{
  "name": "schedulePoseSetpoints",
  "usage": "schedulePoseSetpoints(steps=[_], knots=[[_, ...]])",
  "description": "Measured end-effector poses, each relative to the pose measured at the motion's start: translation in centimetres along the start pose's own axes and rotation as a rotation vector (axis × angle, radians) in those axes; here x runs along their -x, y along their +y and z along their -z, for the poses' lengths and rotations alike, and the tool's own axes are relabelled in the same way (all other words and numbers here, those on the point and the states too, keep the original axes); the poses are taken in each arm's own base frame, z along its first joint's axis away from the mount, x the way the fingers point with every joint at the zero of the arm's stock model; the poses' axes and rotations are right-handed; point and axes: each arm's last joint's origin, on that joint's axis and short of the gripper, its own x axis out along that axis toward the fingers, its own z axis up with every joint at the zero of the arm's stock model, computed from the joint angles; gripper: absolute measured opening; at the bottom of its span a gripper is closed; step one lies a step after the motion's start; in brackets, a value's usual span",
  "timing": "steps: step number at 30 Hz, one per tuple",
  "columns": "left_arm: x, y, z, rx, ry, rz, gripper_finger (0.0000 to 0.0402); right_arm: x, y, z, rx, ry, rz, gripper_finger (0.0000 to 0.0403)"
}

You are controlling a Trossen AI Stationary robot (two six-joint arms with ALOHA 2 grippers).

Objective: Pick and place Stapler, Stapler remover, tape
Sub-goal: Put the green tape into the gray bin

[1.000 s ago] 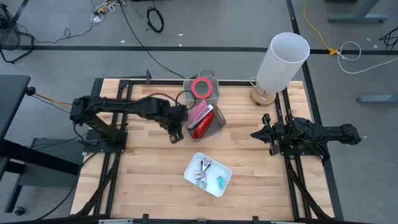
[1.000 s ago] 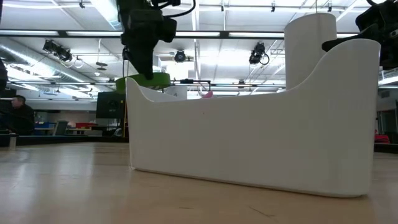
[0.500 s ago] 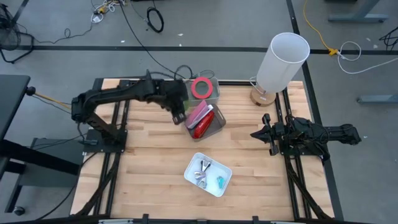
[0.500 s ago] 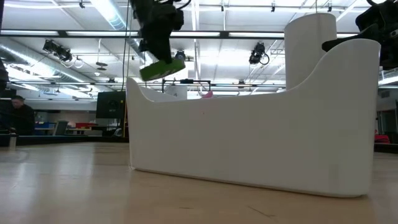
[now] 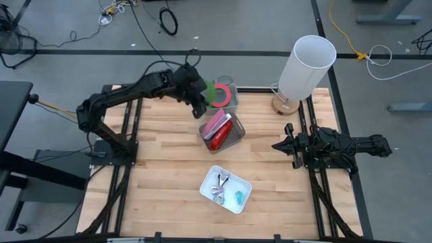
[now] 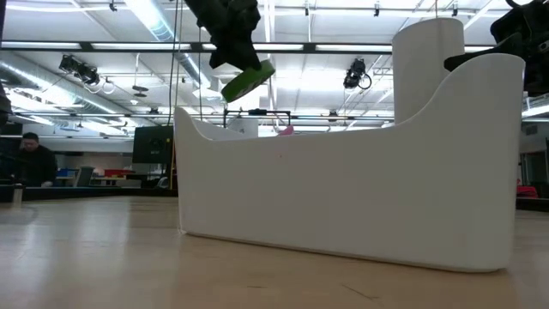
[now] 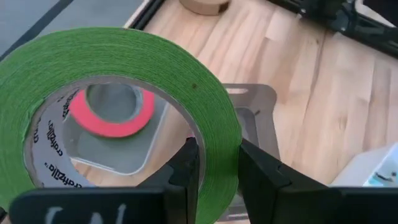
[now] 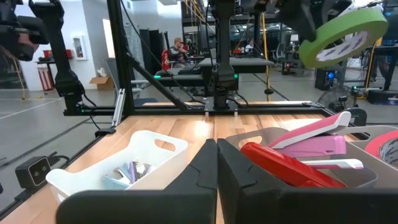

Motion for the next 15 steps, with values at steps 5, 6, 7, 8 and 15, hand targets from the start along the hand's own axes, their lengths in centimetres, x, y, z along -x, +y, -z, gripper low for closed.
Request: schedulePoseSetpoints(steps=[5, 6, 7, 8, 15], knots=[[0.1, 1.0, -0.4, 0.026, -0.037, 0.019, 0.0095, 0.0, 0.0, 0.0, 0.000, 0.000, 0.000, 0.0002], [0.0, 1.2, -0.5, 0.029, -0.049, 0.022, 0.0096, 0.0, 0.0, 0.0, 0.000, 0.000, 0.000, 0.0002], [-0.1, 1.4, -0.5, 0.035, -0.058, 0.023, 0.0096, 0.0, 0.0, 0.0, 0.000, 0.000, 0.000, 0.0002], [-0.3, 1.6, -0.5, 0.049, -0.065, 0.021, 0.0096, 0.0, 0.0, 0.0, 0.000, 0.000, 0.000, 0.0002], [-2.2, 2.9, 0.4, 0.136, -0.115, 0.044, 0.0095, 0.0, 0.0, 0.0, 0.000, 0.000, 0.000, 0.0002]])
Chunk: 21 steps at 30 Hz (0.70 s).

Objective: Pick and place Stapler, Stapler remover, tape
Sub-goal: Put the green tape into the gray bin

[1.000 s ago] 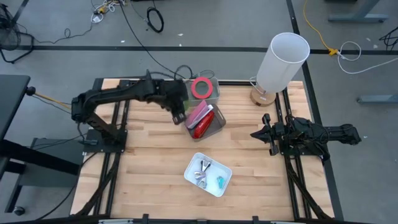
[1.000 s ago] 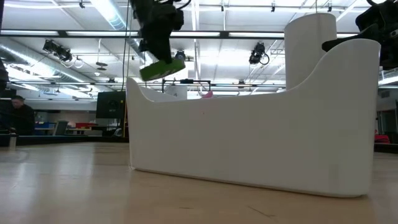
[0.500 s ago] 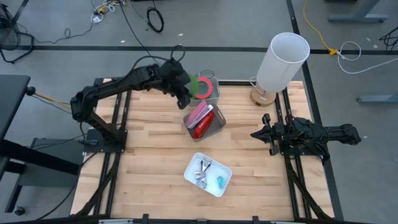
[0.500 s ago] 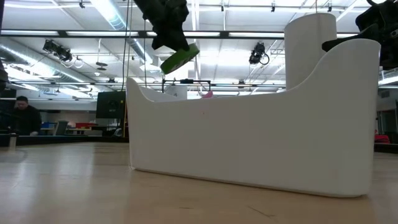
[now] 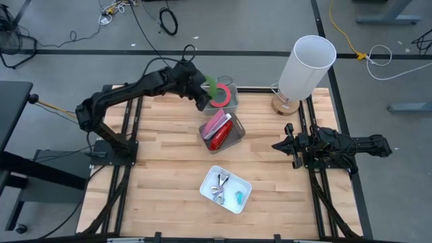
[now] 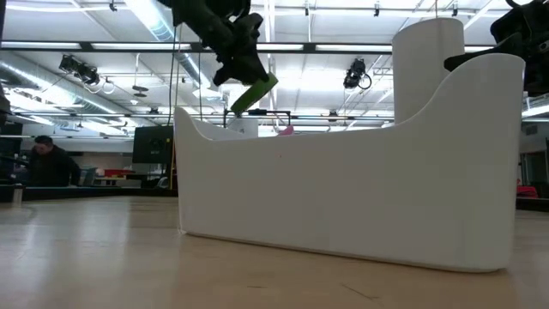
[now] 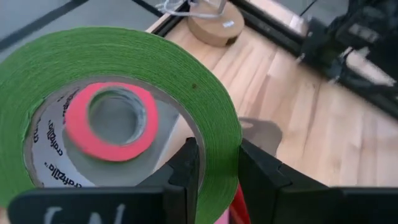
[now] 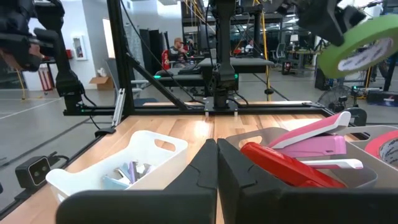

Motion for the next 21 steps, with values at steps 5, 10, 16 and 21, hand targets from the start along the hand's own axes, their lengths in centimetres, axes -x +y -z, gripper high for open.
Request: schedulePoseSetpoints(steps=[5, 10, 16, 21], knots=[[-1.3, 1.1, 0.9, 0.110, -0.044, 0.036, 0.0096, 0.0, 0.0, 0.0, 0.000, 0.000, 0.000, 0.0002], [-2.4, 2.4, 1.7, 0.168, -0.108, 0.071, 0.0095, 0.0, 0.0, 0.0, 0.000, 0.000, 0.000, 0.0002], [-3.5, 3.9, 2.8, 0.192, -0.204, 0.110, 0.0098, 0.0, 0.0, 0.0, 0.000, 0.000, 0.000, 0.0002], [-4.1, 4.7, 4.0, 0.178, -0.275, 0.131, 0.0096, 0.0, 0.0, 0.0, 0.000, 0.000, 0.000, 0.0002]])
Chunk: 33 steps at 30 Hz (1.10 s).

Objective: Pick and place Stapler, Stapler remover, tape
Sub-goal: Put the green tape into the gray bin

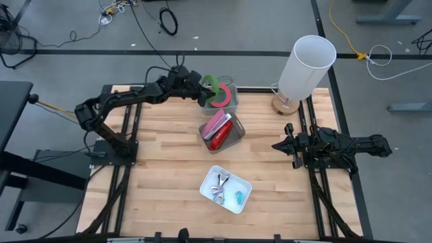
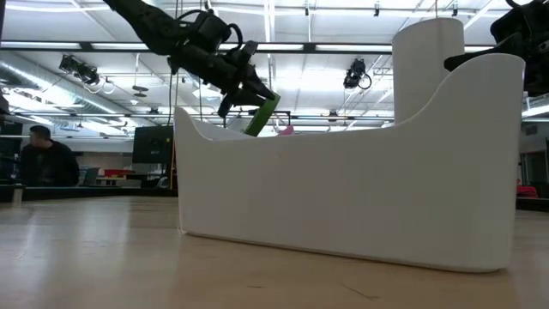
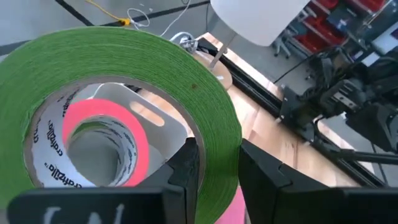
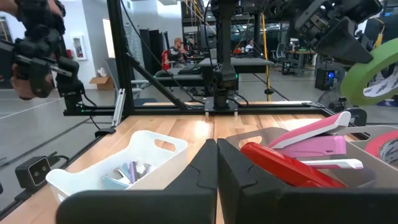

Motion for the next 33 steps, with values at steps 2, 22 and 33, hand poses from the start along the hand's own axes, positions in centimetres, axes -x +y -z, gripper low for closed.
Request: schedulePoseSetpoints(steps=[2, 22, 33], knots=[[0.0, 0.4, 0.3, 0.018, -0.013, -0.002, 0.0098, 0.0, 0.0, 0.0, 0.000, 0.000, 0.000, 0.0002], [0.5, 2.4, 1.0, 0.028, -0.106, 0.048, 0.0098, 0.0, 0.0, 0.0, 0.000, 0.000, 0.000, 0.0002], [0.0, 2.7, 1.3, 0.025, -0.095, 0.044, 0.0098, 0.0, 0.0, 0.0, 0.000, 0.000, 0.000, 0.0002]])
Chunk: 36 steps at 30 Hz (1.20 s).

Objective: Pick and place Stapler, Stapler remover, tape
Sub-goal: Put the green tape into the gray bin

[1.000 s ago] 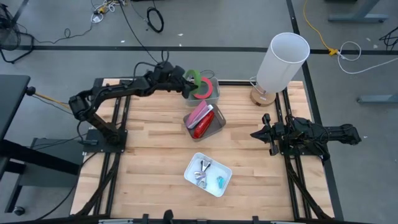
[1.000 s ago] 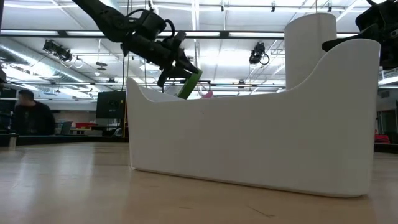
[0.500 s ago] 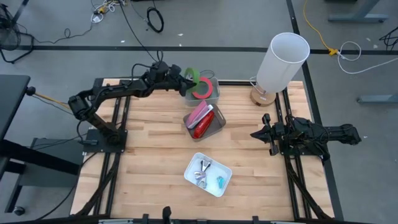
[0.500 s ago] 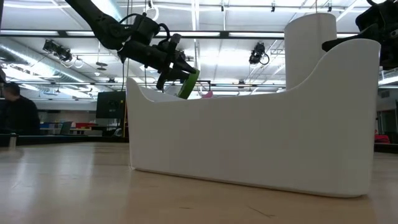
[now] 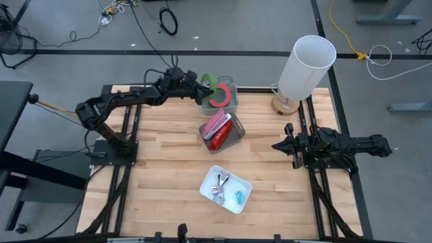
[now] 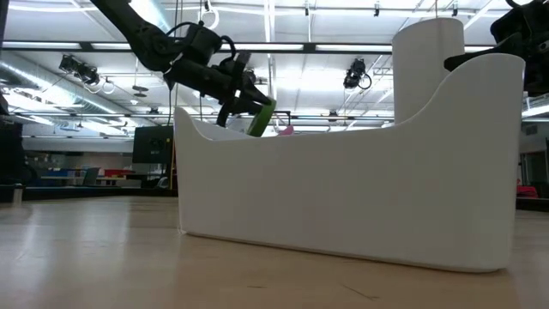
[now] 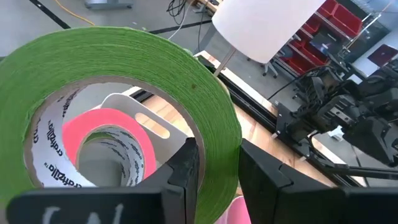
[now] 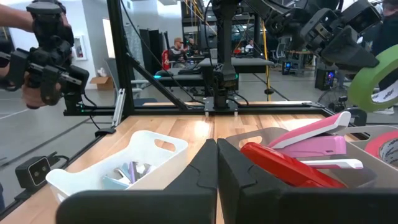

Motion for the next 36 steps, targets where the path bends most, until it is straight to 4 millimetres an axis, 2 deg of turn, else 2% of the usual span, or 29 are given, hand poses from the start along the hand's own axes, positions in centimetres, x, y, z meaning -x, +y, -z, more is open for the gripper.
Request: schedulePoseSetpoints(steps=[19, 36], knots=[[-1.4, 1.8, 1.8, -0.021, 0.082, -0.045, 0.0101, 0.0, 0.0, 0.0, 0.000, 0.000, 0.000, 0.0002], [-2.3, 2.6, 2.9, -0.042, 0.119, -0.069, 0.0101, 0.0, 0.0, 0.0, 0.000, 0.000, 0.000, 0.0002]])
